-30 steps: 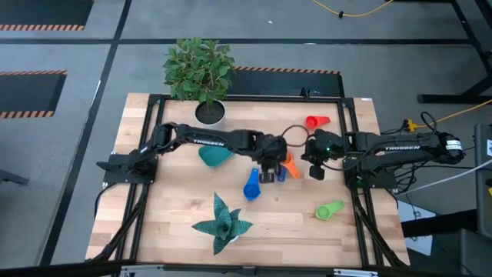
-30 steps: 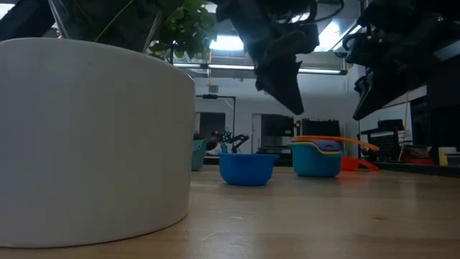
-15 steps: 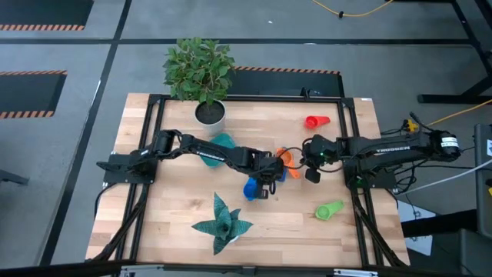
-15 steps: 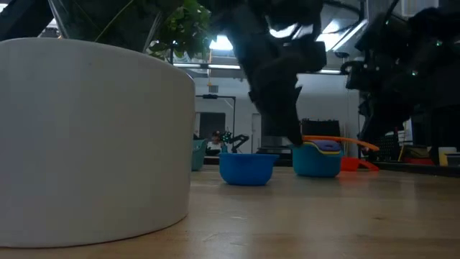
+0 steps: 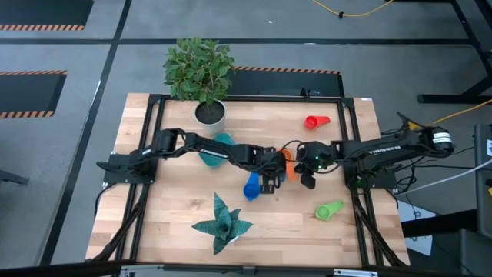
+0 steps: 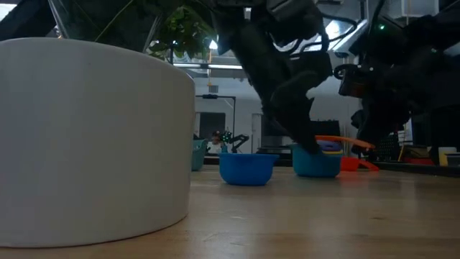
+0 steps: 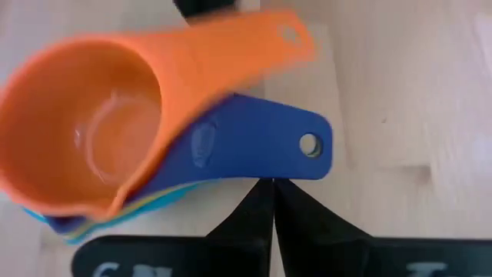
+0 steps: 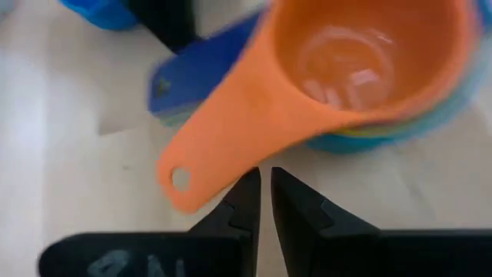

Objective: Nest measuring cups in basket
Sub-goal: Stack the orange measuring cup on top of the dark blue measuring cup, then stack the blue measuring cup on top of the orange measuring cup

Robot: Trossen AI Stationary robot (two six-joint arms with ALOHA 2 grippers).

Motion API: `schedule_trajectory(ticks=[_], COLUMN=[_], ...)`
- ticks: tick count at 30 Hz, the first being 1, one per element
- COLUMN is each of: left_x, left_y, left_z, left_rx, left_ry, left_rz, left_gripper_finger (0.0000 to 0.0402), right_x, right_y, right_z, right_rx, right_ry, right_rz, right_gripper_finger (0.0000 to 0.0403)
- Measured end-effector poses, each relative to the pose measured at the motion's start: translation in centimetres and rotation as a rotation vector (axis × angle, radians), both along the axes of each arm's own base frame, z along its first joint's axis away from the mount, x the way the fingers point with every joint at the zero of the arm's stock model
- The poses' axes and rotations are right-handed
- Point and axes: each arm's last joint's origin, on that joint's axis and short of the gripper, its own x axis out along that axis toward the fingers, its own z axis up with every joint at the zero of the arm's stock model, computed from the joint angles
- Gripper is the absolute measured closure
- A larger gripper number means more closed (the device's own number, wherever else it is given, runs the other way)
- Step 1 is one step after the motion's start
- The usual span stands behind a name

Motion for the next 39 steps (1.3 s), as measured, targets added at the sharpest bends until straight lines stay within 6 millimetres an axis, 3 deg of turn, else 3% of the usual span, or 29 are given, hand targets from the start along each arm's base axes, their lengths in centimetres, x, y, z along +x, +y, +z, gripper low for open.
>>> schedule_trajectory(ticks=[10,18,23,29,39], left_x=[0.3,0.0,-0.9,-2.3,-4.3], left_y=[0.1,0.1,0.2,0.2,-1.2], left_z=[-0.1,0.0,2.4,5.1,8.2], left_rx=[-0.003,0.007,0.034,-0.075,-0.385], left_ry=[-0.025,-0.003,-0.001,0.024,0.106], left_rz=[0.0,0.007,0.055,0.183,0.381], left_gripper_finger=[0.0396,0.0397,0.0396,0.0396,0.0312], right_x=[1.7,1.6,0.8,-0.8,-2.3], right_y=[0.8,0.9,0.9,0.9,0.5], right_z=[-0.5,-0.4,0.9,2.7,4.3], right_rx=[0.031,0.031,0.028,-0.007,-0.106], right_ry=[-0.086,-0.088,-0.103,-0.126,-0.204], right_rz=[0.044,0.065,0.108,0.117,0.151], right_gripper_finger=[0.0363,0.0363,0.0363,0.0363,0.0363])
